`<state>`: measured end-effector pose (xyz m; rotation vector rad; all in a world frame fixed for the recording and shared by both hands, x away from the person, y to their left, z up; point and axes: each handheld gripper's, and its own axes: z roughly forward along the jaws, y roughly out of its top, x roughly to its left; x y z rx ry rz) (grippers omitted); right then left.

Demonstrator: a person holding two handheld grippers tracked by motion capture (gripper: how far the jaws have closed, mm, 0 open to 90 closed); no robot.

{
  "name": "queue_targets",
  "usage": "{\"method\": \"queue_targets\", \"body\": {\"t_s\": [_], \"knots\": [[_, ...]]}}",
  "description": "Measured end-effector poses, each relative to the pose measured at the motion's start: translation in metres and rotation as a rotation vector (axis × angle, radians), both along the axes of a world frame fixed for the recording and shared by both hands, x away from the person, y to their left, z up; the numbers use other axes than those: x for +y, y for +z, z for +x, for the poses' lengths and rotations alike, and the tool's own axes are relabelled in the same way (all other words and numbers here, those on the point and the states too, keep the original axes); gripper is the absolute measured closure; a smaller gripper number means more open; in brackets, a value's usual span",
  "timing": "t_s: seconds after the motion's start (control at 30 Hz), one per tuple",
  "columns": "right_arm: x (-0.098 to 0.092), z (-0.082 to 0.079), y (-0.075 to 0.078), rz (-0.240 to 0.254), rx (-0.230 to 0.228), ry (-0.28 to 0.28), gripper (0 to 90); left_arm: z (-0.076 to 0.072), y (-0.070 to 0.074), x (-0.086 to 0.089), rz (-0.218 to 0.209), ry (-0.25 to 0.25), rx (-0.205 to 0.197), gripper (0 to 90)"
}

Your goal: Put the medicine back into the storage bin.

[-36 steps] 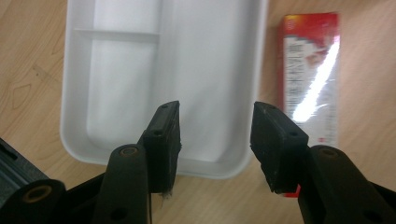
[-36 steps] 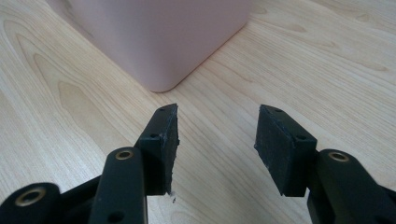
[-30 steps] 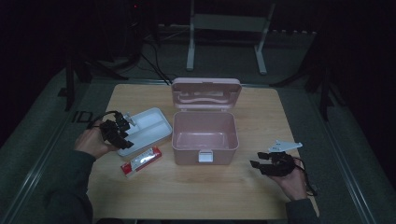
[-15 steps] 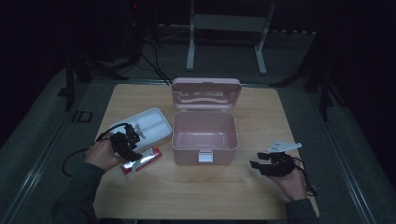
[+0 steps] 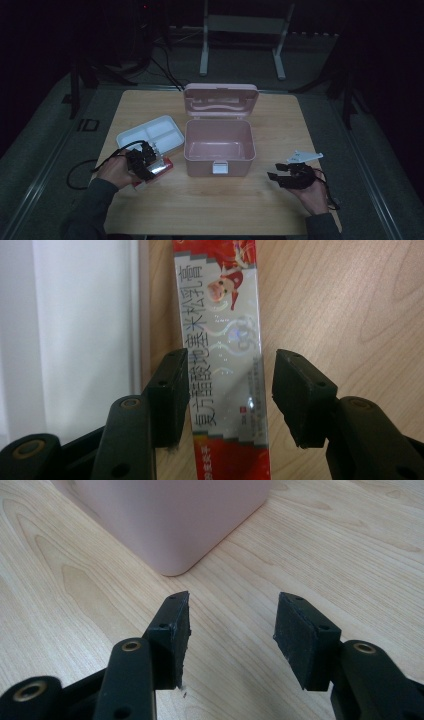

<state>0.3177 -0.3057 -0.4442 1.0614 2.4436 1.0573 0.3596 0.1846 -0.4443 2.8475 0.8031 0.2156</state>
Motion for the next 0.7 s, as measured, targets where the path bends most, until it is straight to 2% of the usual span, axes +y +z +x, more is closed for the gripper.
{"method": "queue_targets", "body": {"t_s": [0.07, 0.37, 0.7], "knots": [[0.0, 0.0, 0.0, 0.0, 0.001, 0.0, 47.8, 0.002, -0.001, -0.001, 0.007, 0.002, -0.006, 49.1], [-0.001, 0.0, 0.0, 0.001, 0.004, 0.001, 47.8, 0.008, -0.011, 0.001, 0.011, 0.007, 0.033, 48.1], [0.0, 0.001, -0.001, 0.0, 0.002, 0.004, 47.8, 0.011, -0.014, -0.002, 0.027, -0.005, 0.052, 48.1]]}}
